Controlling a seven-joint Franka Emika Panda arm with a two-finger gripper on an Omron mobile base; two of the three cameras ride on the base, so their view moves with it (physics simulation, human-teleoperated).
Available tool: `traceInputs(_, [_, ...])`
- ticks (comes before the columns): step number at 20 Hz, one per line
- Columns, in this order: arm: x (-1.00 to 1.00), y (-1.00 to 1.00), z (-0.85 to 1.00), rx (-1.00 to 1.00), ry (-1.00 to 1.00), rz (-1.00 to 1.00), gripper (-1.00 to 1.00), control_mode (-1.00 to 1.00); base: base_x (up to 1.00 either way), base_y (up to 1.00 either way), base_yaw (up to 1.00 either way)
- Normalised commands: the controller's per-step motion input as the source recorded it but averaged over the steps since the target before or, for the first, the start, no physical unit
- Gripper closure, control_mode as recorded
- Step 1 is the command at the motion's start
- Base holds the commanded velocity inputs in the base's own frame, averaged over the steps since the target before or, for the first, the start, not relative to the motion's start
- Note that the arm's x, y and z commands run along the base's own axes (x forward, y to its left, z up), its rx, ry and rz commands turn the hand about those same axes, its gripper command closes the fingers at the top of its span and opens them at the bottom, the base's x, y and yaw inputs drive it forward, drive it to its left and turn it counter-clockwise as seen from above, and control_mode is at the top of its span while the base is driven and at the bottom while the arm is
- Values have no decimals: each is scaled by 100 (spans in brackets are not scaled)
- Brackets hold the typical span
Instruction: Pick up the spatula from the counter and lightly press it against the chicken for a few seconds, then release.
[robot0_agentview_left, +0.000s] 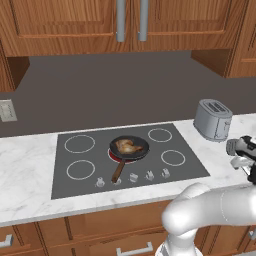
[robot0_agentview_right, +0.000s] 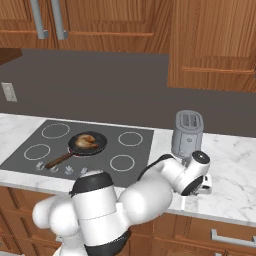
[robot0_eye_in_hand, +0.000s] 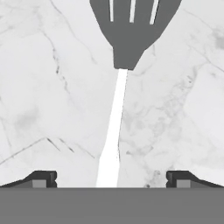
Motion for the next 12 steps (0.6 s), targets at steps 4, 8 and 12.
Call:
traceInputs(4, [8,0,-19,0,0,0,-100,-100,0,0,0])
traceInputs(8, [7,0,-21,0,2,0,100,-100,0,0,0])
traceInputs(12, [0,0,0,0,0,0,100,-100,0,0,0])
